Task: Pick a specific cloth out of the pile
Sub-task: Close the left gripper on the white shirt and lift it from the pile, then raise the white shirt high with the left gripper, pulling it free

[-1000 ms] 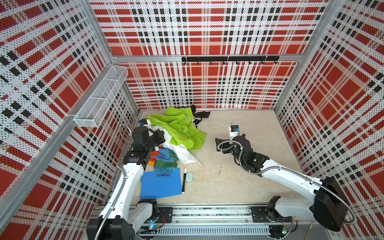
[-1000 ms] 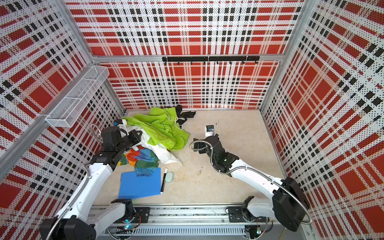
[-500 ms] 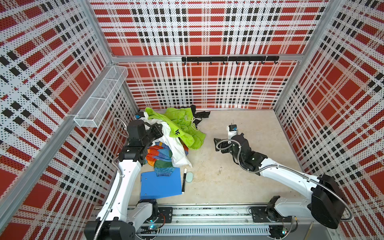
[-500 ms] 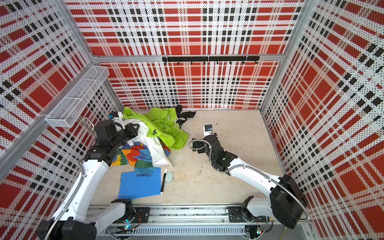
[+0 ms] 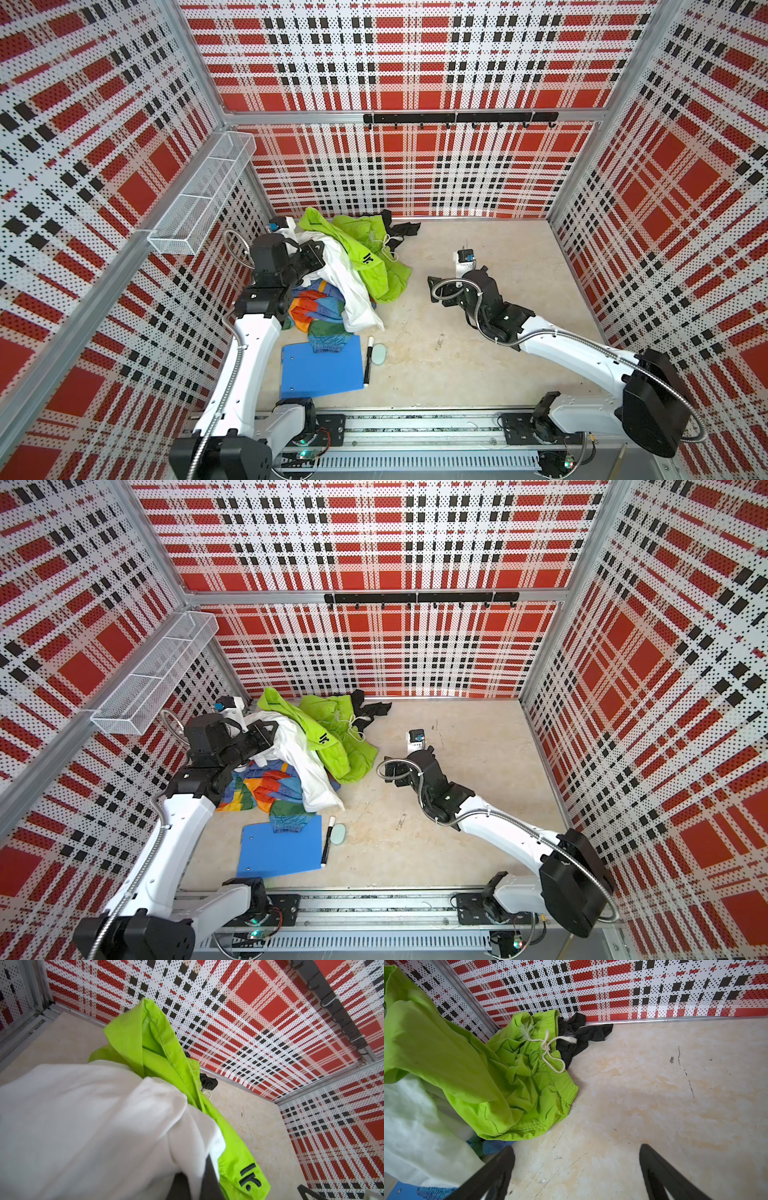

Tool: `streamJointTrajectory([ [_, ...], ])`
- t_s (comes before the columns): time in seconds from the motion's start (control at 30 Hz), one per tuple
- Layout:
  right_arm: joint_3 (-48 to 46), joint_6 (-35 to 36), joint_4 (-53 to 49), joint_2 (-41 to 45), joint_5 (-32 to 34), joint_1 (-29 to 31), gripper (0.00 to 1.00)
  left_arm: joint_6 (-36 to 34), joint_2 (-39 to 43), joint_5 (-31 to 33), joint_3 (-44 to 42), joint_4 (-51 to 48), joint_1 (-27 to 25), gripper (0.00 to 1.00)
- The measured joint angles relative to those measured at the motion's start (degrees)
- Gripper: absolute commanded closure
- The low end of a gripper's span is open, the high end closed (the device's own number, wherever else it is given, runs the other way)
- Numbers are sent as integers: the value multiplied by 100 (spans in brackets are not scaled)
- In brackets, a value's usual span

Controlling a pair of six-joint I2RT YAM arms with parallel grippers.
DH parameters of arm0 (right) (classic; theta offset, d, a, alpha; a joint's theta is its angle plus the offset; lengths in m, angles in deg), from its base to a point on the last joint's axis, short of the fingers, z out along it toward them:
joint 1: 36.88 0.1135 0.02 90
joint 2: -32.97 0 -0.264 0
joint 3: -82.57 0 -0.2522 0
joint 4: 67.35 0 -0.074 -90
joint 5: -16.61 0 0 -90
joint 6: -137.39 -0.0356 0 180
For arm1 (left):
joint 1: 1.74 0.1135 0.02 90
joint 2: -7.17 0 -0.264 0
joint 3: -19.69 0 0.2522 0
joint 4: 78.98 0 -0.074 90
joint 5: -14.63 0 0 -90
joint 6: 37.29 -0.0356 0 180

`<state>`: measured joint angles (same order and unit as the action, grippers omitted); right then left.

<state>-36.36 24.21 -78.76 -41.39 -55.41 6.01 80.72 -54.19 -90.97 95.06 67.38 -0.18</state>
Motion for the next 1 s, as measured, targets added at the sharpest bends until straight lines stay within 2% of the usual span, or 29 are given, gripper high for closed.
streamJointTrajectory([
  [0.23, 0, 0, 0, 79, 7, 0, 0, 2, 442, 146, 81, 280, 4, 99],
  [0.43, -13, 0, 4, 284, 37, 0, 0, 70, 621, -125, 146, 988, 13, 99],
  [0.6, -127, -13, 9, 590, 98, 0, 0, 111, 503, -348, 695, 1259, -116, 100],
  [0.7, -201, -26, -9, 872, 179, 0, 0, 52, 387, -365, 1126, 1373, -455, 100],
  [1.0, -330, -20, -356, 1956, 669, 0, 0, -455, -153, 26, 2149, 1495, -2090, 100],
])
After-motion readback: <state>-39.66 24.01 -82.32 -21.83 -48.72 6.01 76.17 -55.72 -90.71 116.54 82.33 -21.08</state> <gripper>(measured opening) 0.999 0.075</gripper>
